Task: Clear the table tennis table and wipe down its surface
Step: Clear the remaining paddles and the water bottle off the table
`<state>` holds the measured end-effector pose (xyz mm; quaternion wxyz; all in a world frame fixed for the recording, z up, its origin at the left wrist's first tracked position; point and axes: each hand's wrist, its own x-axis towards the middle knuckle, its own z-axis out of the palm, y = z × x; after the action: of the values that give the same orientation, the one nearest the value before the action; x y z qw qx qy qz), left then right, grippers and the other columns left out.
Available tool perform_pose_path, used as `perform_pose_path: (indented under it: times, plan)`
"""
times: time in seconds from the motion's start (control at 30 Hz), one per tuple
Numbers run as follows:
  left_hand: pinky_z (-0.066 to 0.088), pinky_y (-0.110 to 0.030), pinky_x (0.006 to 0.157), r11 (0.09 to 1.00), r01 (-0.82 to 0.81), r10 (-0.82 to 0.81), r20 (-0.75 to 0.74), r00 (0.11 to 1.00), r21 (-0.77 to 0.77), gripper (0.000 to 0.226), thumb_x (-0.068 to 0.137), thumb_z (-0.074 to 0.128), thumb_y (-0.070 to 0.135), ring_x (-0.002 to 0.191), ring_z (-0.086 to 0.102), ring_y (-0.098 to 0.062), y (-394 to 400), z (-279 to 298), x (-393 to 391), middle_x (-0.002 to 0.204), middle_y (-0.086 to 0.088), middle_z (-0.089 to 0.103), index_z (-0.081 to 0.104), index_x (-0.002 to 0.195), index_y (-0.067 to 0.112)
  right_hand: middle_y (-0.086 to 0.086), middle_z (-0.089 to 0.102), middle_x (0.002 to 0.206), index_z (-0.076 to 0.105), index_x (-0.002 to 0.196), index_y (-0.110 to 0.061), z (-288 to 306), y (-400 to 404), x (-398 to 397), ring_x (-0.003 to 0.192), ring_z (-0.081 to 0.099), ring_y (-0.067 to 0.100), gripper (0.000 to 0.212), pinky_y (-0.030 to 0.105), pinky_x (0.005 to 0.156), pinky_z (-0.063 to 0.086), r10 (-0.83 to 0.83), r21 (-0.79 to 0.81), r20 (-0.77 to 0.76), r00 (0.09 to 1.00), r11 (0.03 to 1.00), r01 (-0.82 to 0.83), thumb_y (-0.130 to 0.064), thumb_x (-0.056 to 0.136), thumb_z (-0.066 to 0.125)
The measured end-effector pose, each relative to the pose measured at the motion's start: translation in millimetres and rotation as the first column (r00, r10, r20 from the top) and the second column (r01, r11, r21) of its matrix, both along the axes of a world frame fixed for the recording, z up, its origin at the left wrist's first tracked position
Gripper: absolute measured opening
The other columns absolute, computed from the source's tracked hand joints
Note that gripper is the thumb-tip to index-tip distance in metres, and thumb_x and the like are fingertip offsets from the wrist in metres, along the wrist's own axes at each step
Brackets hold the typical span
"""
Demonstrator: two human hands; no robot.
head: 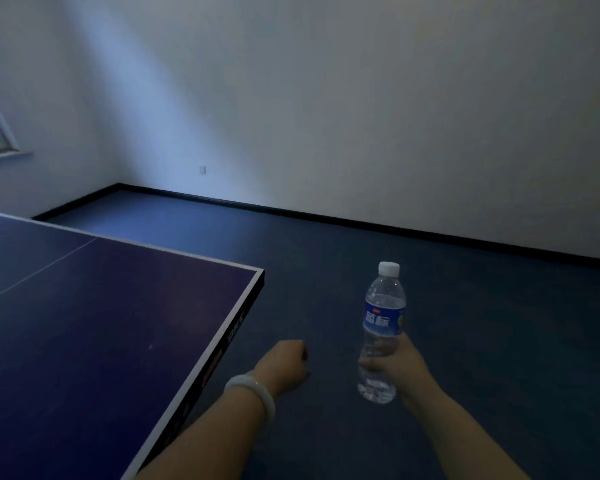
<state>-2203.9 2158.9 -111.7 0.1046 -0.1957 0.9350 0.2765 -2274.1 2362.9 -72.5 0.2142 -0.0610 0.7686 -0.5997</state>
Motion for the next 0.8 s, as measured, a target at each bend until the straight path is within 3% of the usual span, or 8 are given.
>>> perform_pose_path:
  times: [0.1,0.23,0.37,0.57,0.8]
  plan:
    - [0.050,-0.030,0.088,1.000,-0.004,0.004,0.013,1.000,0.001,0.030,0.089,0.064,0.027,0.103,0.058,-0.018,-29.7,-3.0,-69.3,0.120,-0.003,0.058,0.058,0.117,0.017,0.021,0.067,0.098,0.055,0.109,-0.001,-3.0,-29.4,-67.3,0.091,0.067,0.036,0.048,0.049,0.086,0.054,-0.035,-0.019,0.026,0.999,0.999,0.036,0.016,0.069,0.075]
    - [0.049,-0.029,0.089,0.999,-0.027,0.027,-0.013,1.000,-0.028,0.032,0.087,0.066,0.030,0.105,0.059,-0.019,-72.7,-3.2,-172.9,0.118,-0.002,0.058,0.059,0.115,0.018,0.017,0.068,0.098,0.055,0.110,-0.006,-11.0,-67.8,-171.0,0.090,0.068,0.030,0.049,0.041,0.080,0.055,0.000,-0.016,0.028,1.000,1.000,0.001,0.012,0.070,0.077]
    - [0.048,-0.028,0.091,0.995,-0.073,0.071,-0.031,0.997,-0.064,0.034,0.089,0.064,0.031,0.108,0.058,-0.018,-123.3,7.2,-274.7,0.120,-0.004,0.060,0.058,0.118,0.015,0.014,0.068,0.097,0.054,0.107,-0.011,-10.8,-115.4,-287.9,0.090,0.067,0.028,0.048,0.045,0.084,0.056,0.068,-0.013,0.005,0.998,0.998,-0.068,0.010,0.071,0.077]
    - [0.045,-0.027,0.091,0.978,-0.196,0.193,-0.042,0.980,-0.066,0.033,0.090,0.062,0.031,0.110,0.057,-0.019,-208.2,19.4,-388.6,0.121,-0.004,0.060,0.059,0.117,0.012,0.012,0.066,0.101,0.053,0.110,-0.011,0.0,-216.0,-432.9,0.091,0.066,0.023,0.052,0.030,0.069,0.052,0.219,0.022,0.006,0.976,0.975,-0.219,0.009,0.070,0.079]
    - [0.044,-0.025,0.085,0.959,-0.279,0.281,0.019,0.960,-0.055,0.029,0.089,0.062,0.028,0.106,0.058,-0.020,-337.8,-6.6,-491.3,0.115,-0.005,0.062,0.061,0.112,0.010,0.008,0.065,0.103,0.052,0.114,-0.012,-11.7,-363.8,-555.5,0.092,0.064,0.018,0.054,0.024,0.066,0.049,0.373,0.099,0.009,0.928,0.923,-0.371,0.004,0.070,0.080]
